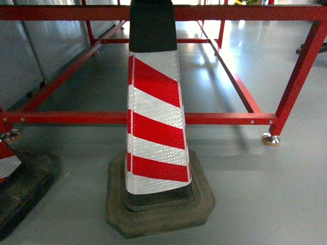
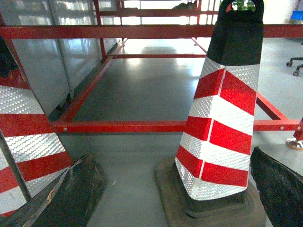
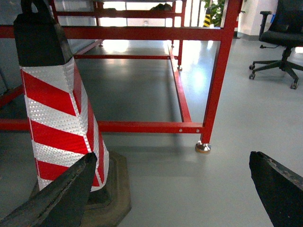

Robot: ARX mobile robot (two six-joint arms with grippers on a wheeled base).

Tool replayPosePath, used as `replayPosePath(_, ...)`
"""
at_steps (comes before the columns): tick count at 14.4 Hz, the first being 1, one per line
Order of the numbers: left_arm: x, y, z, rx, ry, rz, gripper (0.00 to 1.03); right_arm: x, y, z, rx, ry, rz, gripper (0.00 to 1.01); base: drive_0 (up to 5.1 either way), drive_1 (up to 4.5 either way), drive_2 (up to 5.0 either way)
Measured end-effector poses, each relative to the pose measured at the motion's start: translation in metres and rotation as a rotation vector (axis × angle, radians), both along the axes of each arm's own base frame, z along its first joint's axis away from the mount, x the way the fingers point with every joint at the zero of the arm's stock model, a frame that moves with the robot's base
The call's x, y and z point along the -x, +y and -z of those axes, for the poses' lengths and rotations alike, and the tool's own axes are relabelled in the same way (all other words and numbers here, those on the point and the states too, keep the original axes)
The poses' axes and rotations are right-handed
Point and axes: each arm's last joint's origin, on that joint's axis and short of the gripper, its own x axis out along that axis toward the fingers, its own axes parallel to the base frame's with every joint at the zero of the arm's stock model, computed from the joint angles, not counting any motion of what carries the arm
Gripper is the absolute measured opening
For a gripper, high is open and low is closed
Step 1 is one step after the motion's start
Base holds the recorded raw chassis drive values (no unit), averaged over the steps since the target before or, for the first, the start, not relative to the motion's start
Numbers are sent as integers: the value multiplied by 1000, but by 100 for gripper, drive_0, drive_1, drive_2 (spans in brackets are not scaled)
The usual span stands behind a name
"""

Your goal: Pick blue part to blue bin on bottom shelf

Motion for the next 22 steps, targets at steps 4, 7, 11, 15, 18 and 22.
replayPosePath(4, 0, 0, 0, 0, 0, 0, 98, 0, 0, 0, 0, 0, 0, 98, 0, 0, 0)
replayPosePath(7, 0, 0, 0, 0, 0, 0, 98, 0, 0, 0, 0, 0, 0, 98, 0, 0, 0)
replayPosePath(11, 0, 0, 0, 0, 0, 0, 98, 0, 0, 0, 0, 0, 0, 98, 0, 0, 0)
replayPosePath(15, 0, 0, 0, 0, 0, 0, 98, 0, 0, 0, 0, 0, 0, 98, 0, 0, 0)
replayPosePath(18, 0, 0, 0, 0, 0, 0, 98, 0, 0, 0, 0, 0, 0, 98, 0, 0, 0)
replayPosePath(22, 0, 0, 0, 0, 4, 0, 98, 0, 0, 0, 0, 2, 0, 98, 0, 0, 0)
